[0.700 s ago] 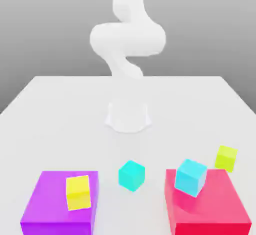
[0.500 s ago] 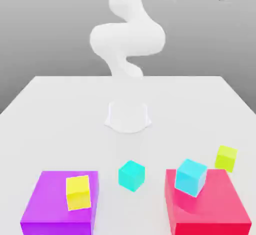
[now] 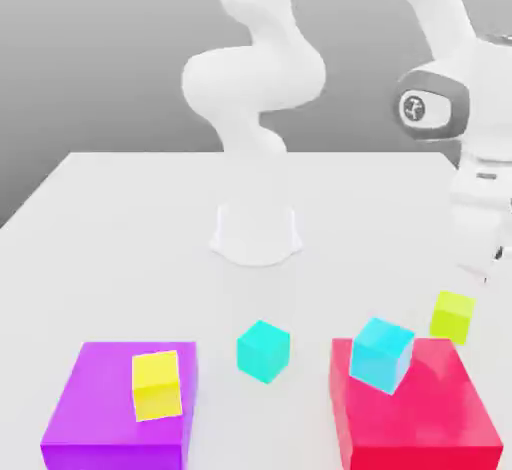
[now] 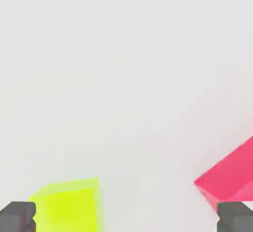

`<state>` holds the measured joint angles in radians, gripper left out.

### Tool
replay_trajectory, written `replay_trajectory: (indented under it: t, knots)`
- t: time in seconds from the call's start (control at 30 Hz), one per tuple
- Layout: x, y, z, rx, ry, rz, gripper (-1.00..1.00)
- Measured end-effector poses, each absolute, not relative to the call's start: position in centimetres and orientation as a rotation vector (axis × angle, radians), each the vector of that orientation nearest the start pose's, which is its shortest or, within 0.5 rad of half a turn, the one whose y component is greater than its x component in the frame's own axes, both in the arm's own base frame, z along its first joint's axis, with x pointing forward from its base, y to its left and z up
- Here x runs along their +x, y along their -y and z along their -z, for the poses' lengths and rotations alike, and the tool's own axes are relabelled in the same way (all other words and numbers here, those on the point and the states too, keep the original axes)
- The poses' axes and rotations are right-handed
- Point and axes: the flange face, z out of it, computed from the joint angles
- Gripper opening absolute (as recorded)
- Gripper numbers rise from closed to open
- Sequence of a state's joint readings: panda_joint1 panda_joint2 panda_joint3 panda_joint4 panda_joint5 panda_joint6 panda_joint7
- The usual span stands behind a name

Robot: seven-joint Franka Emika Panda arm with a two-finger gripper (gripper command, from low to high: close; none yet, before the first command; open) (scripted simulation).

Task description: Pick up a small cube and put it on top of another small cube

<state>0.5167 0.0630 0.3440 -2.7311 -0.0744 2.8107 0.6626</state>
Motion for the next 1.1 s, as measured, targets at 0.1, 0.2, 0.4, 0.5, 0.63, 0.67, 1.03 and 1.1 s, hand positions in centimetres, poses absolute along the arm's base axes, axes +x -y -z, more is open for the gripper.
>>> replay_trajectory:
  t: [0.1,0.2,0.4,0.5,0.63,0.67,1.03,1.1]
  knots:
    - [25.0,-30.8,-17.2,-3.108,0.444,0.004,0.0]
    - [24.8,-30.7,-14.1,-3.108,0.447,0.0,0.0]
    - [24.8,-30.7,-13.5,-3.108,0.448,0.0,-1.0]
    - [24.8,-30.7,-14.2,-3.109,0.448,0.0,-1.0]
    - [24.8,-30.7,-17.9,-3.11,0.448,0.001,-1.0]
    - [24.8,-30.7,-18.9,-3.11,0.448,0.001,-1.0]
    - [33.4,-8.5,-24.5,-3.164,0.05,0.014,-1.0]
    - [33.1,-4.3,-25.1,-3.154,-0.025,0.005,-1.0]
